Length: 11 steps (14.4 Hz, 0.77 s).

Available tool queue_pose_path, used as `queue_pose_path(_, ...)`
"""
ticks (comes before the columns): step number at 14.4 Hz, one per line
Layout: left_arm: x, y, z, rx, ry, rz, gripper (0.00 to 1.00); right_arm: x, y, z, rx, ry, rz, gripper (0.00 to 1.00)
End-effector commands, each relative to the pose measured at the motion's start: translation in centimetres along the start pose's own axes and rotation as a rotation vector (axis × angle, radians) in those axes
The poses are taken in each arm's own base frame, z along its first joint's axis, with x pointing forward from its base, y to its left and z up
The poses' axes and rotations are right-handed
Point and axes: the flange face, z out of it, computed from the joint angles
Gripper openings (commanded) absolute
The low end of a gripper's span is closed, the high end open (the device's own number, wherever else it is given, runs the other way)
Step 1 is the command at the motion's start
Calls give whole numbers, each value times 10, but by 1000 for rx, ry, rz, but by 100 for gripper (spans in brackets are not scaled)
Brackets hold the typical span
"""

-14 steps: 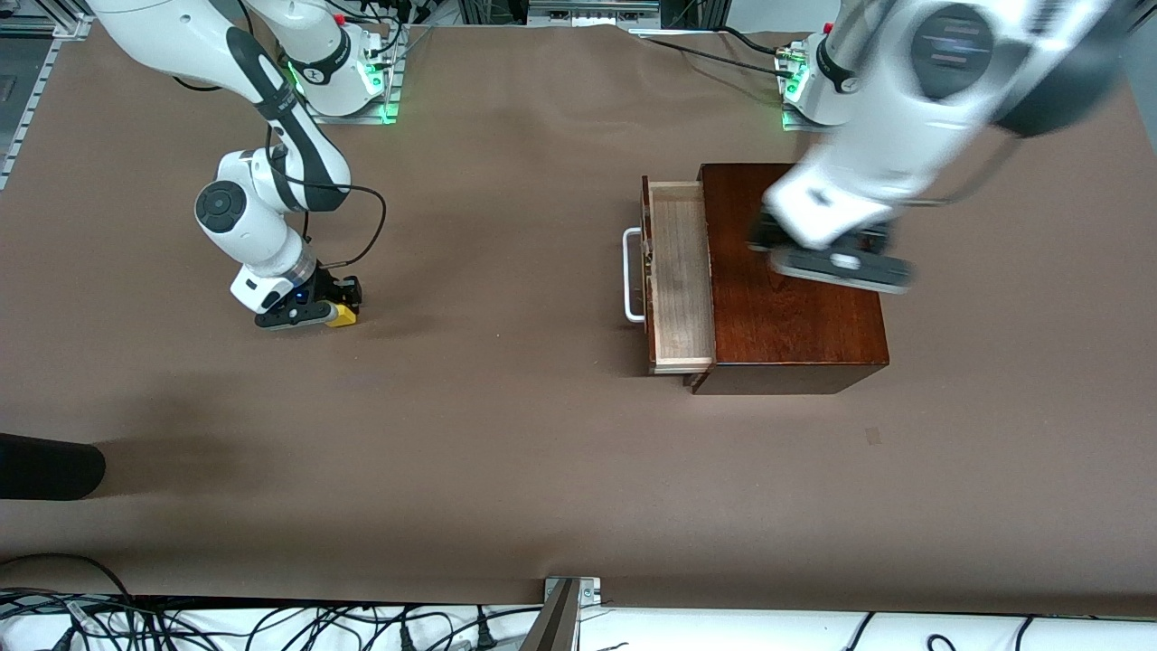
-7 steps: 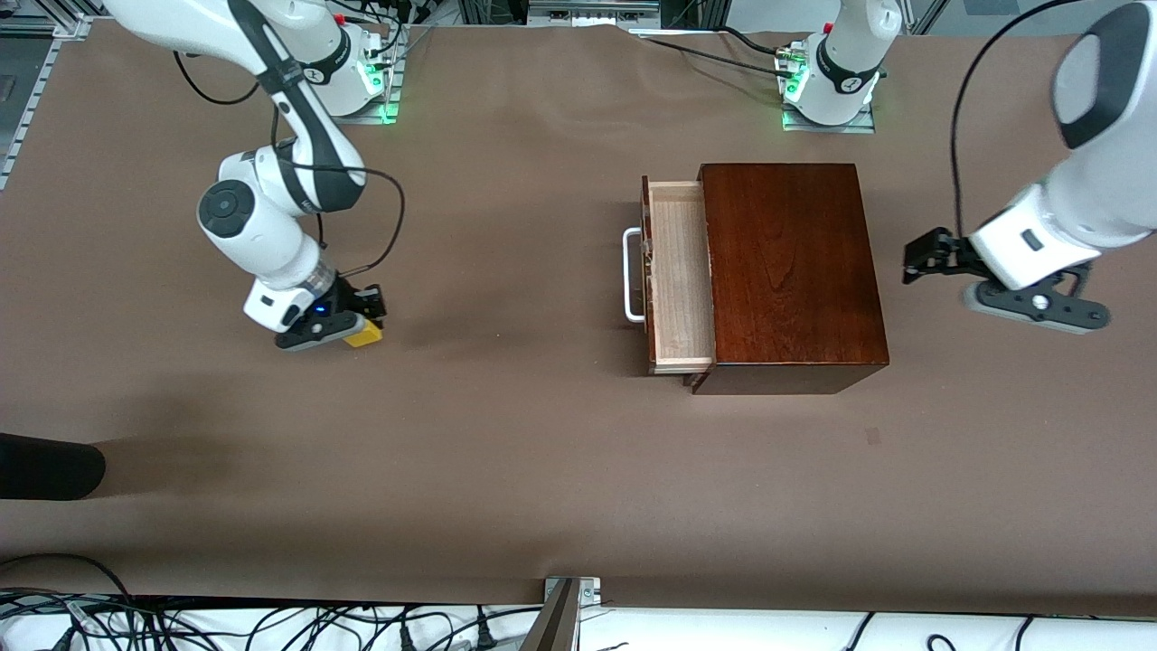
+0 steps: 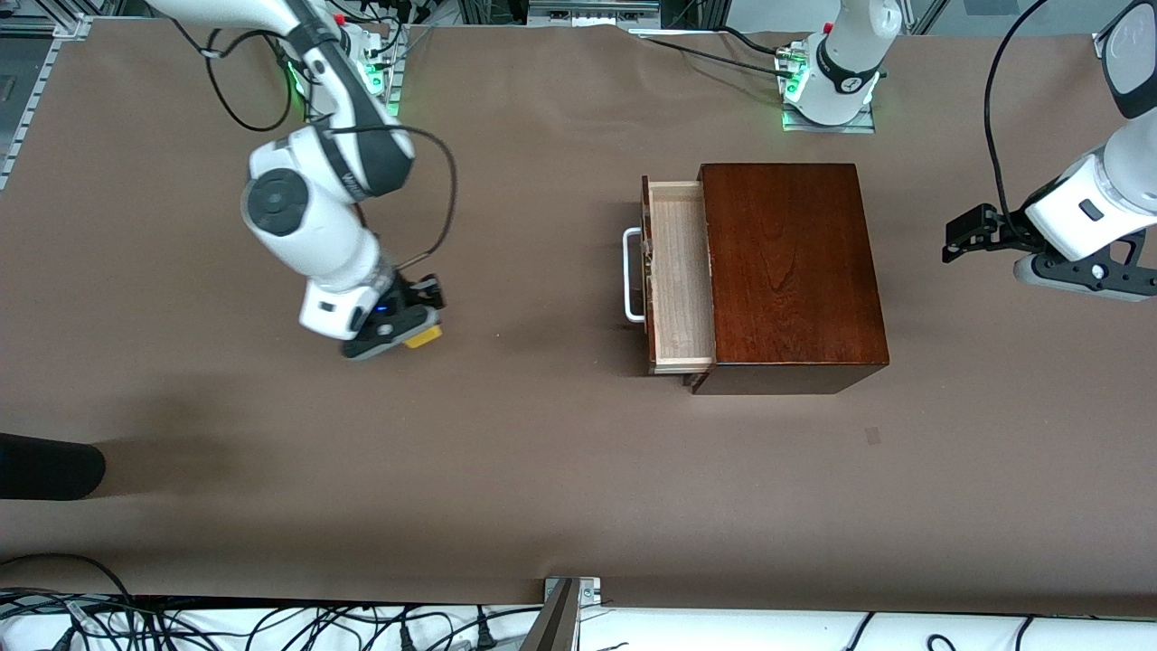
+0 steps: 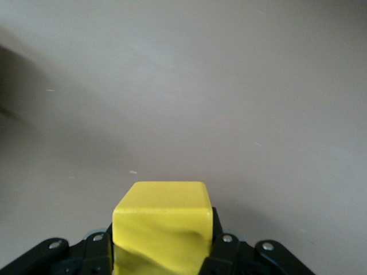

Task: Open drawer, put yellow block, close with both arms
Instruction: 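Lift the yellow cube and carry it over the open drawer with the right gripper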

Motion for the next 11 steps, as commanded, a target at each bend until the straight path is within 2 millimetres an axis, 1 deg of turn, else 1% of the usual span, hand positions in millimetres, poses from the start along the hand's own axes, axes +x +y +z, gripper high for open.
queue_pose_path(1, -9, 1, -1, -6, 20, 18, 100, 38, -43, -6, 32, -20, -55, 0)
queue_pose_path(2, -9, 1, -1, -6, 20, 19, 100, 46, -57, -8, 37, -13, -76, 0)
queue_pose_path(4, -8, 0, 0, -6, 23, 19, 100, 56, -70, -4, 50, -20, -97, 0)
queue_pose_path(5, -8, 0, 1, -6, 22, 19, 100, 62, -81, -4, 53, -26, -114, 0)
queue_pose_path(6, -8, 0, 1, -6, 22, 19, 100, 66, -94, -6, 46, -34, -138, 0)
queue_pose_path(8, -8, 0, 1, -6, 22, 24, 100, 75, -110, -14, 29, -43, -178, 0)
queue_pose_path(9, -8, 0, 1, -6, 22, 25, 100, 78, -136, -20, 27, -46, -215, 0)
queue_pose_path(10, -8, 0, 0, -6, 23, 25, 100, 79, -167, -27, 25, -39, -258, 0)
queue_pose_path(11, -8, 0, 0, -5, 23, 27, 100, 80, -190, -34, 22, -21, -293, 0)
